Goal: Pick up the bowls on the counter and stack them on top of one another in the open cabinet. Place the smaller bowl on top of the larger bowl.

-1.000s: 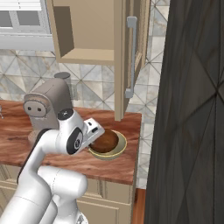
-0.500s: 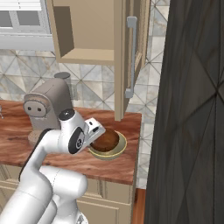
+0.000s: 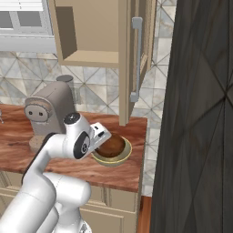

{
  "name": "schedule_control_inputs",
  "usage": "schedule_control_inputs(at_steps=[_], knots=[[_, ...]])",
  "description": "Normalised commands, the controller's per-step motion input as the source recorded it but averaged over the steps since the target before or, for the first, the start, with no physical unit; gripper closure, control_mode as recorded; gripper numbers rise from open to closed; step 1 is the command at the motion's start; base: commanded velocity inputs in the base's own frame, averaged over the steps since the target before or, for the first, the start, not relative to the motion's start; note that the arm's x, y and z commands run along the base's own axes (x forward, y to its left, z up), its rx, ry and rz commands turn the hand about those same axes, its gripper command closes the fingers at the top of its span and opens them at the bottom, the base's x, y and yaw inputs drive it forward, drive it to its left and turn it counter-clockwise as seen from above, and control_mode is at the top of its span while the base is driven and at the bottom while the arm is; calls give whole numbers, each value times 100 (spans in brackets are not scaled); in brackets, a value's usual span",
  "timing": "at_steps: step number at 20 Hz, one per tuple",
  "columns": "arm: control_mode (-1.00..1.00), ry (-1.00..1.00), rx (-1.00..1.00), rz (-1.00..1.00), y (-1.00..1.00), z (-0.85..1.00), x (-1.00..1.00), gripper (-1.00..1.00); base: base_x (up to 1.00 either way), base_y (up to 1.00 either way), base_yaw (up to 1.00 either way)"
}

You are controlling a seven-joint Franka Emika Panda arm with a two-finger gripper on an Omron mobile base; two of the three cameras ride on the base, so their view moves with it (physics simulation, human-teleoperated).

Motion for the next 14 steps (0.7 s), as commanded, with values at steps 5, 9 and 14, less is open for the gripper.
schedule_control_inputs(at_steps=[5,9,14], knots=[[-100,0,0,0,-2,-12,0,100,0,0,0],[-100,0,0,0,-1,-12,0,100,0,0,0],[-100,0,0,0,-3,-13,1,100,0,0,0]])
